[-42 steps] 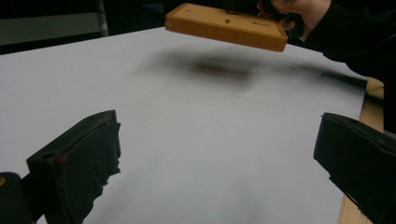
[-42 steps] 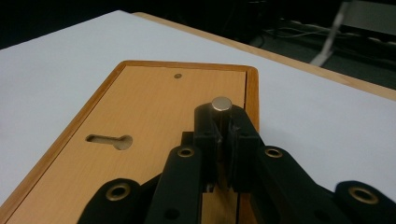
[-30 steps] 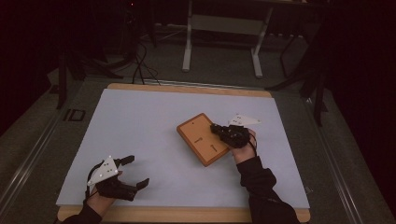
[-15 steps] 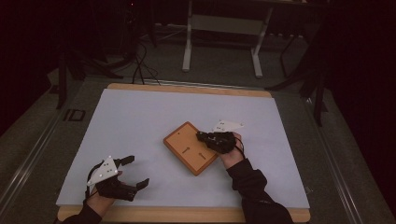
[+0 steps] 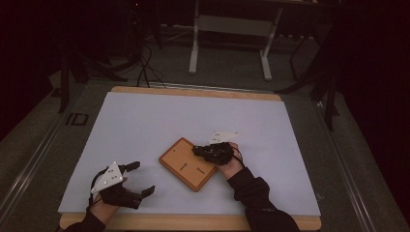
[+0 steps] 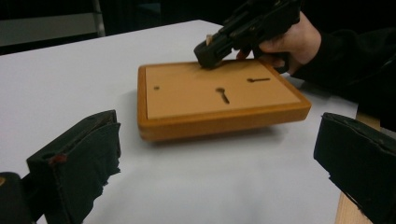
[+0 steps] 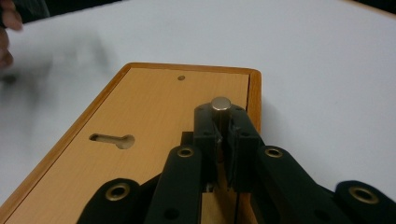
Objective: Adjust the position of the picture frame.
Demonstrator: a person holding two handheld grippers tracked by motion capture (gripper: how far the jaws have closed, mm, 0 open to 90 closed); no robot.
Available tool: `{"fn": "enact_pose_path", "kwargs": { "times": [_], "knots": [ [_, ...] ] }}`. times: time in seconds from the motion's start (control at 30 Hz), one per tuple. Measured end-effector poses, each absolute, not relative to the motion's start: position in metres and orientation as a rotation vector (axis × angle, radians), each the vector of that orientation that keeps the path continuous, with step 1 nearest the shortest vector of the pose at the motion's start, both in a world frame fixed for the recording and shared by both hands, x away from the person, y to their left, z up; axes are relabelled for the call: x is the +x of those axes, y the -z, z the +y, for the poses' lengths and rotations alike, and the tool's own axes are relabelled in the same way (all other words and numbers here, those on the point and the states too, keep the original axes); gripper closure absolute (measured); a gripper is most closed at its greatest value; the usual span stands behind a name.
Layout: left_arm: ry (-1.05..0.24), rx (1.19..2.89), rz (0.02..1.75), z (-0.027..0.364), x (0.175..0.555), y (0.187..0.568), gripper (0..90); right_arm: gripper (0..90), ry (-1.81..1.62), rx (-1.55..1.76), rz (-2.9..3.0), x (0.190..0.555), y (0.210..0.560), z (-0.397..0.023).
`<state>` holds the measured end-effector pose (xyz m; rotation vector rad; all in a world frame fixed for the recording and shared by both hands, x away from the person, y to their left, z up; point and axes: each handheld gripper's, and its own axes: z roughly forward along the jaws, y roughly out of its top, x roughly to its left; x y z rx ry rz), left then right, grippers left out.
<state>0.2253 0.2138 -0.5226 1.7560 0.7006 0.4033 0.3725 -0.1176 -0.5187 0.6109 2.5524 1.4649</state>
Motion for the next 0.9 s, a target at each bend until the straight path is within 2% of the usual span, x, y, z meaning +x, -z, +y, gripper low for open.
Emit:
{"fn": "enact_pose_path", "kwargs": {
  "times": [0.27,0.9],
  "knots": [
    [-0.406,1.755,0.666,0.211,0.224,0.522,0.8,84.2,-1.457,0.635,2.603,0.378,0.531,-0.12],
    [-0.412,1.762,0.658,0.211,0.223,0.523,0.8,82.1,-1.424,0.697,2.616,0.386,0.535,-0.124]
  ]
}}
